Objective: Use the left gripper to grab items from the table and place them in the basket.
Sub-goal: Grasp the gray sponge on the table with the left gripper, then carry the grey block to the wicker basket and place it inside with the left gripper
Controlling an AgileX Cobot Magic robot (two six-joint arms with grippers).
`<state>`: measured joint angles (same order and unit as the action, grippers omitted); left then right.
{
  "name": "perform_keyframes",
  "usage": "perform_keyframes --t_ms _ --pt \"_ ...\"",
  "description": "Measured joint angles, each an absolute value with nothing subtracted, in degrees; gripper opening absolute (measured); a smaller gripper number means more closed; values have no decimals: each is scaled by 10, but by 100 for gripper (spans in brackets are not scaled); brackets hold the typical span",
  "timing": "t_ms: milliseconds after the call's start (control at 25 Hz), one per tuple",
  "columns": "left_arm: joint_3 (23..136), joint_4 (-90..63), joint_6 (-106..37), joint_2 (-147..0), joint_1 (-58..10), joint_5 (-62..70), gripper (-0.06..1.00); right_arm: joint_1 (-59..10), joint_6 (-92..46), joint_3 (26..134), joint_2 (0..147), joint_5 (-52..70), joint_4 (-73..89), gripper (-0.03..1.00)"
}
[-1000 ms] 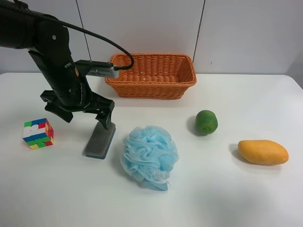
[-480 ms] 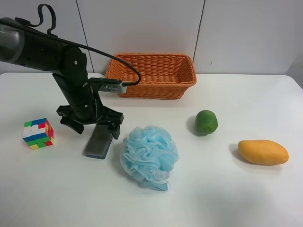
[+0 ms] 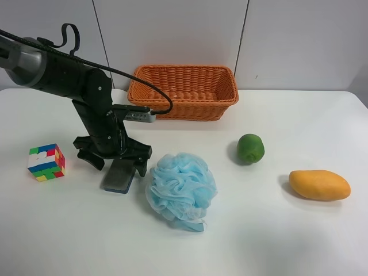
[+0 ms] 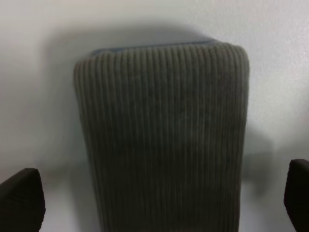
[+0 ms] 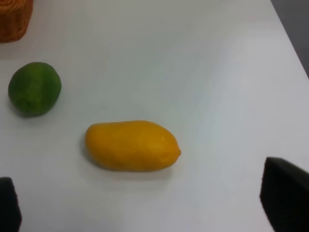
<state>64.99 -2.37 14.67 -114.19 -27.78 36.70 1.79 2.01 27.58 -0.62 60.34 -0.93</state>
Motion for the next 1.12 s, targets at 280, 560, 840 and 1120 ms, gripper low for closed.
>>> perform_keyframes --t_ms 280,560,840,1120 --pt "650 -24 147 -1142 -278 365 82 18 20 276 -6 603 -9 99" --pt "651 -24 147 -1142 -278 361 53 18 20 276 -6 603 -9 99" --pt "651 -24 147 -1138 -278 362 53 18 20 276 -6 603 -9 99" --pt "676 -17 147 -1075 -277 425 53 18 20 276 -6 603 -9 99"
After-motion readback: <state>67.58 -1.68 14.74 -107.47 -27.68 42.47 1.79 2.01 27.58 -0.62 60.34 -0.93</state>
